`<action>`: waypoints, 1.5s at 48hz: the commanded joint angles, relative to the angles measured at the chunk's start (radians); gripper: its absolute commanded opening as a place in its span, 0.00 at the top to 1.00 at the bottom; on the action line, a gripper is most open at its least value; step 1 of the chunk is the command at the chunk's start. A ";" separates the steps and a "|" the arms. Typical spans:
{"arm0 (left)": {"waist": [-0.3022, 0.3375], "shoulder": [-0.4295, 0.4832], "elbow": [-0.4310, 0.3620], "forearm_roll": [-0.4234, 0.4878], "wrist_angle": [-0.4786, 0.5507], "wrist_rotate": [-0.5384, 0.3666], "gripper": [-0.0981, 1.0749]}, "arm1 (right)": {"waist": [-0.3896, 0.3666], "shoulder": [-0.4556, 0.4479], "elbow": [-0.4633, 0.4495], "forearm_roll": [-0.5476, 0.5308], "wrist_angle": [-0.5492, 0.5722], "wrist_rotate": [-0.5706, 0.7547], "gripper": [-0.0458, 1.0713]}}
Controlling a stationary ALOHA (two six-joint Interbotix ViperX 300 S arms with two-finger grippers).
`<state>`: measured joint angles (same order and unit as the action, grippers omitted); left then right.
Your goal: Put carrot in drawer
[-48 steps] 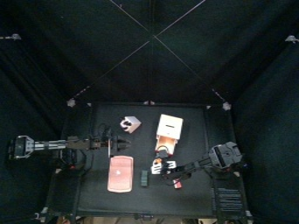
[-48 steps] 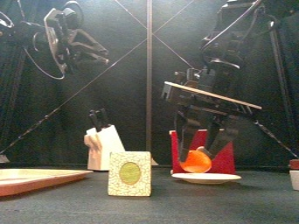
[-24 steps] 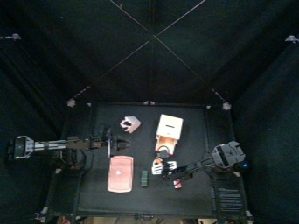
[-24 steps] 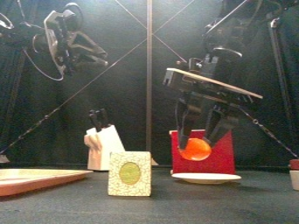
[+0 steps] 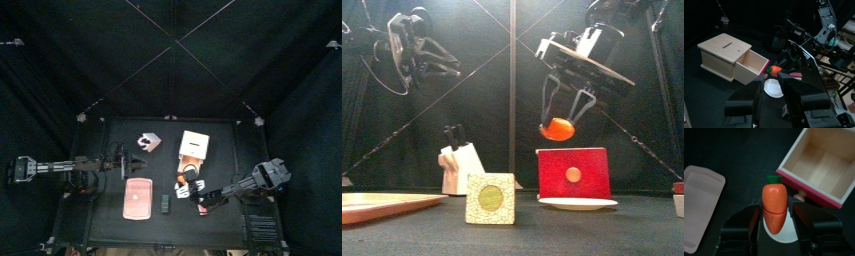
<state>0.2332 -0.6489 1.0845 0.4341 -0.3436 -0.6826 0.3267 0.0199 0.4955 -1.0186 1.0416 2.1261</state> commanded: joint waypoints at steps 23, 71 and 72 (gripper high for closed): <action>-0.032 0.000 -0.006 -0.015 0.003 0.002 0.31 | -0.130 -0.043 0.067 -0.072 0.017 0.003 0.37; -0.025 0.000 -0.006 -0.015 0.003 0.003 0.31 | -0.137 -0.035 0.063 -0.055 0.017 0.003 0.19; -0.025 0.000 -0.006 -0.015 0.003 0.003 0.31 | -0.137 -0.034 0.063 -0.055 0.015 0.002 0.19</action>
<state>0.2071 -0.6489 1.0922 0.4218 -0.3359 -0.6811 0.1948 0.0107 0.5722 -1.0723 1.0538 2.1307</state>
